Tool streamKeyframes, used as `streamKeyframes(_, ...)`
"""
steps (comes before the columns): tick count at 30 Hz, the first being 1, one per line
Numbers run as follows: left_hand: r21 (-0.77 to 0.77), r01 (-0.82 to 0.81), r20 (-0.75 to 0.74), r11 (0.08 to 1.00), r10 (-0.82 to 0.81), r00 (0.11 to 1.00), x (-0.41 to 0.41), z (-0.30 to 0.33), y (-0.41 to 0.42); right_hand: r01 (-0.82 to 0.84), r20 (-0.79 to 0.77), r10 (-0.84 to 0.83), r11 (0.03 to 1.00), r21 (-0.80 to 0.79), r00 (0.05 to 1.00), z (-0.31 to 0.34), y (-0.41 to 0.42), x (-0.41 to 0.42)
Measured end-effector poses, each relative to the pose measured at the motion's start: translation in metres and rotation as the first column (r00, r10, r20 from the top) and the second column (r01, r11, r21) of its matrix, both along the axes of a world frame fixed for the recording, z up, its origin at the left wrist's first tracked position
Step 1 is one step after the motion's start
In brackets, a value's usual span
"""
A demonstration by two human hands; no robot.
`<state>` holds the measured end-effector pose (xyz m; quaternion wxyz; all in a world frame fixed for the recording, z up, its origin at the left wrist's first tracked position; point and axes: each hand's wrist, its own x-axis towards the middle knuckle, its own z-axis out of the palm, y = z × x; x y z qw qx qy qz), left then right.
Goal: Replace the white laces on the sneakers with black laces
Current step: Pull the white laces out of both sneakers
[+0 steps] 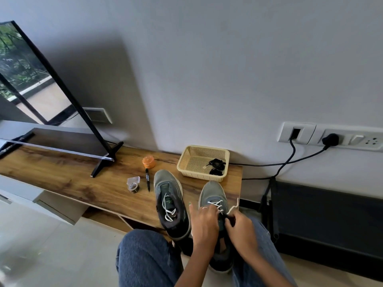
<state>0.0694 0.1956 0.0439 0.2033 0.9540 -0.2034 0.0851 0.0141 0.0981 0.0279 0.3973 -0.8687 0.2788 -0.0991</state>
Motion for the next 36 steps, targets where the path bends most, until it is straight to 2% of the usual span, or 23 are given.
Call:
streamKeyframes(1,-0.134,-0.057,-0.03,0.989,0.053,0.998,-0.002,0.001,0.002,0.005,0.002,-0.005,1.0,-0.007,1.0,0.001,0.0,0.0)
streamKeyframes(2,-0.296,-0.159,-0.11,0.942,0.132,0.985,-0.005,0.006,0.004,0.008,0.001,-0.008,1.0,-0.014,1.0,0.001,-0.001,0.0)
streamKeyframes(3,-0.458,-0.314,-0.233,0.832,0.229,0.945,-0.007,0.013,0.006,0.009,-0.002,-0.01,1.0,-0.018,1.0,0.001,0.0,0.001)
streamKeyframes(5,-0.653,-0.612,-0.485,0.447,0.373,0.791,-0.005,0.026,0.01,0.01,-0.009,-0.01,1.0,-0.013,1.0,0.002,0.001,0.001)
streamKeyframes(6,-0.685,-0.676,-0.554,0.274,0.406,0.726,-0.002,0.03,0.012,0.01,-0.012,-0.01,1.0,-0.01,1.0,0.002,0.002,0.001)
streamKeyframes(7,-0.699,-0.688,-0.573,0.193,0.424,0.701,0.001,0.032,0.013,0.009,-0.013,-0.01,1.0,-0.009,1.0,0.001,0.002,0.001)
streamKeyframes(8,-0.706,-0.679,-0.56,0.201,0.428,0.709,0.002,0.034,0.014,0.009,-0.013,-0.009,1.0,-0.005,1.0,0.001,0.002,0.001)
streamKeyframes(9,-0.709,-0.652,-0.527,0.267,0.413,0.743,0.002,0.035,0.014,0.01,-0.011,-0.01,1.0,0.0,1.0,0.001,0.002,0.0)
streamKeyframes(11,-0.674,-0.519,-0.368,0.525,0.371,0.853,-0.001,0.03,0.013,0.013,-0.004,-0.013,1.0,0.015,1.0,0.001,0.002,0.0)
streamKeyframes(13,-0.507,-0.303,-0.136,0.807,0.273,0.952,-0.003,0.021,0.011,0.01,0.006,-0.01,1.0,0.021,1.0,0.002,0.002,-0.001)
streamKeyframes(14,-0.374,-0.188,-0.035,0.908,0.189,0.981,-0.003,0.014,0.01,0.004,0.011,-0.004,1.0,0.019,1.0,0.002,0.002,-0.001)
streamKeyframes(16,-0.129,-0.022,0.056,0.991,0.03,0.998,-0.005,0.001,0.006,-0.008,0.019,0.008,1.0,0.016,1.0,0.002,0.002,-0.002)
streamKeyframes(17,-0.044,0.017,0.058,0.999,-0.015,0.998,-0.007,-0.004,0.005,-0.013,0.021,0.012,1.0,0.019,1.0,0.002,0.002,-0.002)
streamKeyframes(19,0.031,0.052,0.038,0.998,-0.053,0.998,-0.008,-0.009,0.004,-0.019,0.021,0.019,1.0,0.02,1.0,0.003,0.001,-0.003)
streamKeyframes(24,0.088,0.057,0.131,0.995,-0.068,0.989,-0.002,-0.012,0.004,-0.029,0.014,0.029,0.999,-0.021,0.999,0.003,0.001,-0.002)
streamKeyframes(27,0.092,0.051,0.1,0.994,-0.06,0.993,-0.003,-0.009,0.006,0.0,-0.007,-0.001,0.999,-0.035,1.0,0.004,0.002,-0.001)
streamKeyframes(30,-0.029,-0.001,0.042,1.0,0.002,0.999,-0.008,-0.005,0.01,0.02,-0.003,-0.02,0.999,-0.051,1.0,0.003,0.004,0.0)
streamKeyframes(32,-0.169,-0.118,-0.042,0.979,0.112,0.993,-0.01,-0.004,0.017,0.029,-0.003,-0.029,0.998,-0.052,1.0,0.002,0.002,-0.001)
streamKeyframes(35,-0.404,-0.361,-0.286,0.84,0.26,0.923,-0.009,0.012,0.029,0.064,0.0,-0.065,0.997,-0.035,0.998,0.003,0.0,-0.002)
streamKeyframes(36,-0.422,-0.39,-0.3,0.818,0.28,0.912,-0.007,0.018,0.032,0.069,-0.002,-0.069,0.997,-0.031,0.998,0.003,-0.001,-0.002)
